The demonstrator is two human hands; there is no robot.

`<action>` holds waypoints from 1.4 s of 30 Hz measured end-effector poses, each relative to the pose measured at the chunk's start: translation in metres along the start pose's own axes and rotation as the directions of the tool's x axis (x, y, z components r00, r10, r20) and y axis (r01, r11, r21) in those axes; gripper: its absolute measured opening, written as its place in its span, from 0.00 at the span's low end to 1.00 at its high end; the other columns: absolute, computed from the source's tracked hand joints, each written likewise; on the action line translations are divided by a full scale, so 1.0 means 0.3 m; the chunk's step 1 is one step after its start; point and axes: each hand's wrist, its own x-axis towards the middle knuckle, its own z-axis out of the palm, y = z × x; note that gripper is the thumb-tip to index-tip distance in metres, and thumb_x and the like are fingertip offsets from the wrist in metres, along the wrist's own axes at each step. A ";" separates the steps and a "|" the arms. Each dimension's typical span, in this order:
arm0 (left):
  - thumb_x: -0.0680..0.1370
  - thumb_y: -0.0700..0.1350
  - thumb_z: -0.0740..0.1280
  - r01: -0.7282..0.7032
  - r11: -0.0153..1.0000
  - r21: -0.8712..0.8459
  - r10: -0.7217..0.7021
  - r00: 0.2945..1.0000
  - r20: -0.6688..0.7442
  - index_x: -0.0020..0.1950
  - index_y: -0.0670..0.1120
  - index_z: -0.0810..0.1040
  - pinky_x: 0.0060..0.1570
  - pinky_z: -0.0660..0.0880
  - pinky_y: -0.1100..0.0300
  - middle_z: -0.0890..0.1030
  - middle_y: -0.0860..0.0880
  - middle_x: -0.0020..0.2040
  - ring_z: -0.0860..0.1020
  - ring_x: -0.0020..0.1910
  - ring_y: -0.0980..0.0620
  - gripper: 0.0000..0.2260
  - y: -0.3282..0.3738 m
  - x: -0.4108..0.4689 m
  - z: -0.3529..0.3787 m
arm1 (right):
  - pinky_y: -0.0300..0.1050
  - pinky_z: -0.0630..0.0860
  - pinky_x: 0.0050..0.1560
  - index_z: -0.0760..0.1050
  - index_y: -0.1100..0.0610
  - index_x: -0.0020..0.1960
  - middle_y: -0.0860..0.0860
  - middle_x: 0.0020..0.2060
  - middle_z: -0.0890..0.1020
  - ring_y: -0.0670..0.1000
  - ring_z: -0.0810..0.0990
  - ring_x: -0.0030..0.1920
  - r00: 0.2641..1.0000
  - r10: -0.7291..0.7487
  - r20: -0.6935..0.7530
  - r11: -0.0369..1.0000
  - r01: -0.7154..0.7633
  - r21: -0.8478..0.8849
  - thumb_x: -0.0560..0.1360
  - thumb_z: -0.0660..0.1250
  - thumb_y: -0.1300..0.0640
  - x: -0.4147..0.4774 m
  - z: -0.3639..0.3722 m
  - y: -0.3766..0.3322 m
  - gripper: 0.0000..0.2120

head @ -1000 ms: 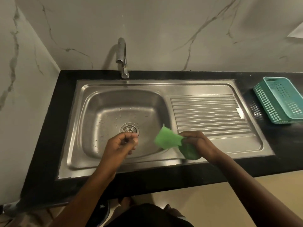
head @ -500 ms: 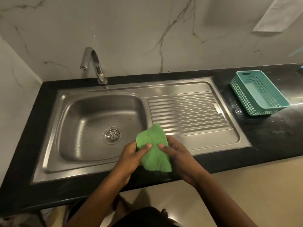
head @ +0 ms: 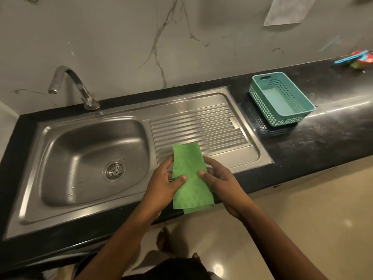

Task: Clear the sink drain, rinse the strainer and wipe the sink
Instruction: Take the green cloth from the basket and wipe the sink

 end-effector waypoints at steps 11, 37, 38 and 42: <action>0.81 0.35 0.71 0.027 0.996 -0.084 -0.014 0.988 0.157 0.80 0.51 0.70 0.45 0.86 0.44 0.90 0.43 0.51 0.89 0.50 0.42 0.29 0.100 0.289 0.233 | 0.68 0.83 0.55 0.77 0.50 0.71 0.60 0.53 0.86 0.62 0.87 0.54 0.926 -0.082 -0.368 0.982 0.013 -0.187 0.84 0.65 0.60 0.081 -0.243 -0.135 0.16; 0.84 0.38 0.65 0.172 0.984 -0.047 -0.167 0.981 0.096 0.75 0.48 0.73 0.58 0.84 0.39 0.83 0.44 0.64 0.85 0.59 0.43 0.19 0.535 0.957 1.183 | 0.38 0.82 0.34 0.76 0.48 0.68 0.45 0.47 0.89 0.41 0.88 0.43 0.975 -0.001 -0.223 0.918 -0.088 -0.387 0.79 0.62 0.73 0.498 -1.365 -0.595 0.26; 0.86 0.42 0.63 0.216 0.971 -0.097 -0.206 0.972 0.110 0.72 0.49 0.75 0.61 0.82 0.37 0.84 0.44 0.64 0.85 0.60 0.42 0.14 0.546 0.984 1.210 | 0.40 0.82 0.34 0.76 0.49 0.69 0.46 0.48 0.88 0.42 0.89 0.43 0.976 0.007 -0.218 0.914 -0.094 -0.394 0.78 0.62 0.73 0.525 -1.387 -0.599 0.27; 0.86 0.54 0.59 0.344 0.899 -0.272 -0.324 0.939 0.117 0.66 0.50 0.79 0.59 0.81 0.42 0.83 0.43 0.64 0.82 0.63 0.40 0.14 0.579 1.067 1.274 | 0.42 0.82 0.34 0.74 0.51 0.72 0.51 0.52 0.86 0.51 0.87 0.49 0.976 0.018 -0.217 0.895 -0.113 -0.431 0.76 0.59 0.74 0.624 -1.429 -0.612 0.29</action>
